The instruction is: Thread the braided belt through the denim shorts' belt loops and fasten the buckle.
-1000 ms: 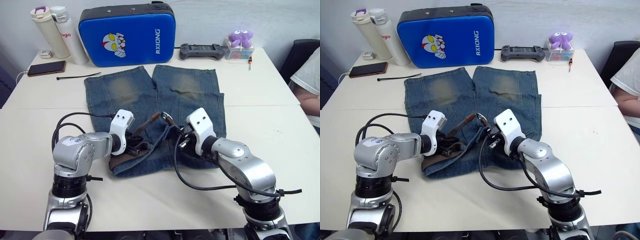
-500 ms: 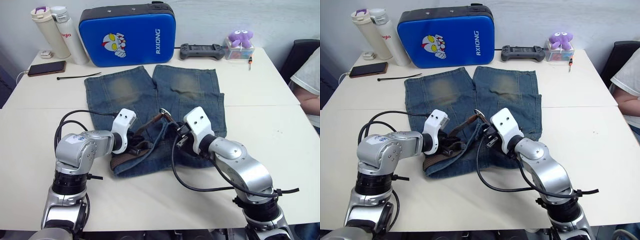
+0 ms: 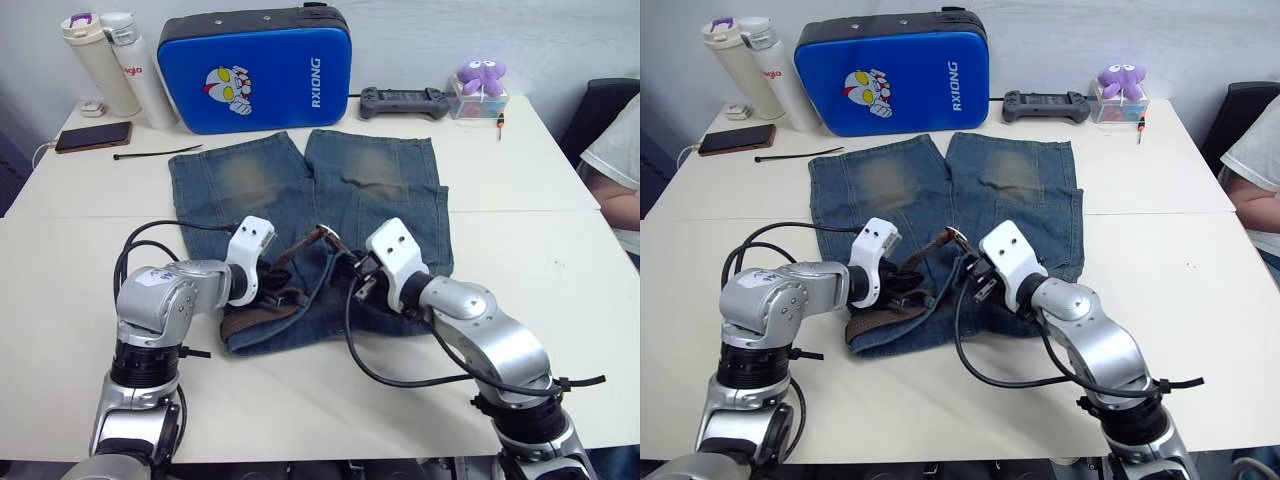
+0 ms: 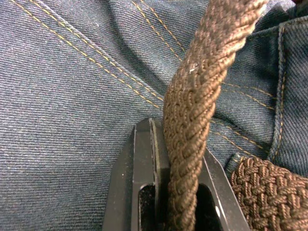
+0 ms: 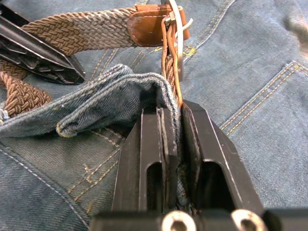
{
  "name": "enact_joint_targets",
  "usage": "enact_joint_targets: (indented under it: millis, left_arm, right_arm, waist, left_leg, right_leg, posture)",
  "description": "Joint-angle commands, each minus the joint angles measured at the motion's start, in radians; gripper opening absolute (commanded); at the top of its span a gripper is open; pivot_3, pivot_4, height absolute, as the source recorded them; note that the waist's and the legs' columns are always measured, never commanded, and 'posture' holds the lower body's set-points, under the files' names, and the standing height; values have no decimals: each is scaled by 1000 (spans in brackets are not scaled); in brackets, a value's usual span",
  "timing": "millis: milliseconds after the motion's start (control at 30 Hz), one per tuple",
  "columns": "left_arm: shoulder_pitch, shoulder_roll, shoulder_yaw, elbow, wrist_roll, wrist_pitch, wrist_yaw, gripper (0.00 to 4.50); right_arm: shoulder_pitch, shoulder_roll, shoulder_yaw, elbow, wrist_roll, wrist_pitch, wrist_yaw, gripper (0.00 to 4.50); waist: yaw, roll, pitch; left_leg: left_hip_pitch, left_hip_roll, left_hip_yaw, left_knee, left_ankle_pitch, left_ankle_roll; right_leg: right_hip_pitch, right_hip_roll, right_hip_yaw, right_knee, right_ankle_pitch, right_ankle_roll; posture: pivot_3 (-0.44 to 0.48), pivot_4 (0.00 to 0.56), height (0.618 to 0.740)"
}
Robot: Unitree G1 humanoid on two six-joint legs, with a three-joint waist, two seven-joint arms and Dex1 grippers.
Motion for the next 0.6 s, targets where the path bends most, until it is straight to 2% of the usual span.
enact_joint_targets:
  millis: [33,400,600]
  left_arm:
    - [-29,-22,-49,7,-2,-13,-16,0]
    - [-105,36,-224,30,8,-112,-127,0]
    - [-154,27,-221,29,-11,-109,-168,0]
  right_arm:
    - [-38,-33,27,-34,40,-25,75,8]
    - [-118,-200,97,15,51,-137,299,8]
    - [-131,-258,141,44,3,-195,349,8]
  waist:
    - [0,0,0]
    - [1,0,0]
    - [0,0,0]
  left_leg:
    - [0,0,0,0,0,0]
    - [0,0,0,0,0,0]
    - [-1,0,0,0,0,1]
  right_leg:
    - [0,0,0,0,0,0]
    - [0,0,0,-1,0,0]
    - [0,0,0,-2,0,0]
  posture:
    - [0,150,739]
    - [0,150,739]
    - [0,150,739]
